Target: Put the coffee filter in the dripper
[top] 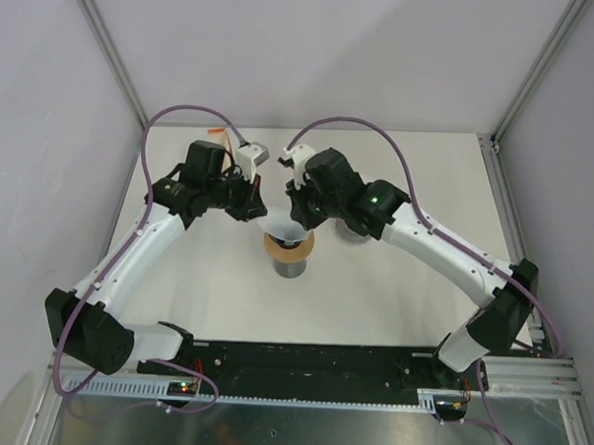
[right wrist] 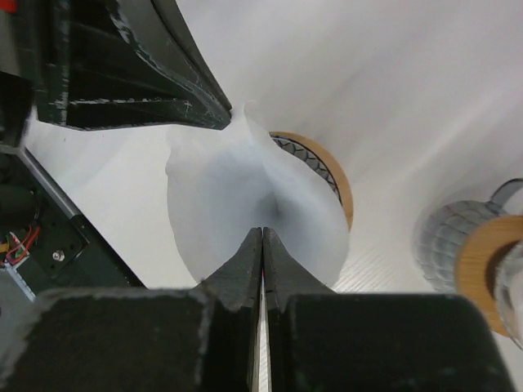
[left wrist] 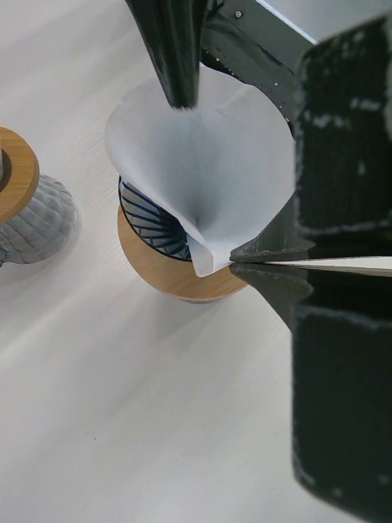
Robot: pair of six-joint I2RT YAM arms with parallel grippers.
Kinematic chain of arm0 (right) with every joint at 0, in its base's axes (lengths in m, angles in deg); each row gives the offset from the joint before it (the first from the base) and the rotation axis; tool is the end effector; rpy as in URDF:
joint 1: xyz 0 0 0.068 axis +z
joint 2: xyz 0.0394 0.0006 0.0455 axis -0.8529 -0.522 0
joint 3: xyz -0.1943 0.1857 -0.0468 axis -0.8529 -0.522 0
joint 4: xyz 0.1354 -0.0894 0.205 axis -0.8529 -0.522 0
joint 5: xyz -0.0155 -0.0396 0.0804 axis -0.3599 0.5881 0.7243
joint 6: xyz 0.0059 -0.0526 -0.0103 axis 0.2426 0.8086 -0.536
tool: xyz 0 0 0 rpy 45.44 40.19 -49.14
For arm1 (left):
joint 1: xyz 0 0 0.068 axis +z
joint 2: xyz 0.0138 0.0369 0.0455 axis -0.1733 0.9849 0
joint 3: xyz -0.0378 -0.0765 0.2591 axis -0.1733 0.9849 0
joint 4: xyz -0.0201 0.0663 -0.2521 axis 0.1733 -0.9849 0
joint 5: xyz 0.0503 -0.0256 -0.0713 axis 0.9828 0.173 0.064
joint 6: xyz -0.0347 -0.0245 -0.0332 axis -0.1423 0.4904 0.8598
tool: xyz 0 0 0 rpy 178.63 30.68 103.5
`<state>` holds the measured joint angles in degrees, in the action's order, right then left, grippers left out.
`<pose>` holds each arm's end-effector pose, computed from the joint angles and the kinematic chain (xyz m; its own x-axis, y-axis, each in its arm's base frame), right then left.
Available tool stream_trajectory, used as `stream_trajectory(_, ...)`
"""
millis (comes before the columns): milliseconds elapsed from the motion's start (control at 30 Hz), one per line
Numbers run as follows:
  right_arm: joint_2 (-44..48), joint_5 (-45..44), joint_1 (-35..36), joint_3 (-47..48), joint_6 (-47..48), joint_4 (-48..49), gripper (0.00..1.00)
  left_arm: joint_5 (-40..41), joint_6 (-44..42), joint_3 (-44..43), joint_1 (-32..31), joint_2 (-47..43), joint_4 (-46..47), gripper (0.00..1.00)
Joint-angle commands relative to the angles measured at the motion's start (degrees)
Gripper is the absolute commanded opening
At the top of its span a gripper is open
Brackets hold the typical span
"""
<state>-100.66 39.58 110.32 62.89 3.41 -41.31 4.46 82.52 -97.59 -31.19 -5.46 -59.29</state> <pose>0.2181 0.2777 0.3859 -0.4375 -0.3918 -0.8094 -0.7505 0.6550 0.0886 0.2466 -0.1125 0.3437 -0.6018 0.2769 -0.7491 0.6543 0.7088 -0.2635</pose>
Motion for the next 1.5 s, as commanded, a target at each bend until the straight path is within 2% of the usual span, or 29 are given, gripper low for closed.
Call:
stream_trajectory(0,-3.21,5.53,-0.08,-0.82,-1.25,2.12,0.00,-0.37,-0.81,-0.82,-0.42,-0.74,0.65,0.03)
stream_trajectory(167,-6.50,4.23,0.42,0.00,-0.93,-0.95,0.00,-0.73,-0.68,-0.96,-0.40,-0.66,0.60,0.03)
stream_trajectory(300,-9.30,2.92,0.78,0.92,-0.27,-3.53,0.00,-0.77,-0.60,-1.26,-0.34,-0.44,0.59,0.08)
stream_trajectory(633,-16.64,-4.25,2.62,7.94,1.47,-13.06,0.00,-0.03,-0.58,-3.55,1.18,-1.13,0.61,0.30)
stream_trajectory(800,-19.48,-5.88,3.16,11.97,1.77,-16.77,0.00,-1.49,-0.21,-4.37,4.84,-2.01,0.52,0.38)
stream_trajectory(933,-21.27,-6.90,3.45,14.32,1.90,-19.25,0.00,-2.57,-0.30,-4.75,9.39,-3.76,0.57,0.51)
stream_trajectory(1000,-22.16,-6.83,3.61,15.24,2.05,-19.99,0.00,-2.62,-0.59,-4.62,11.03,-4.55,0.63,0.54)
stream_trajectory(1467,-27.96,-7.00,3.65,18.22,2.01,-22.23,0.00,-9.48,4.59,-0.16,12.44,-8.14,0.62,0.54)
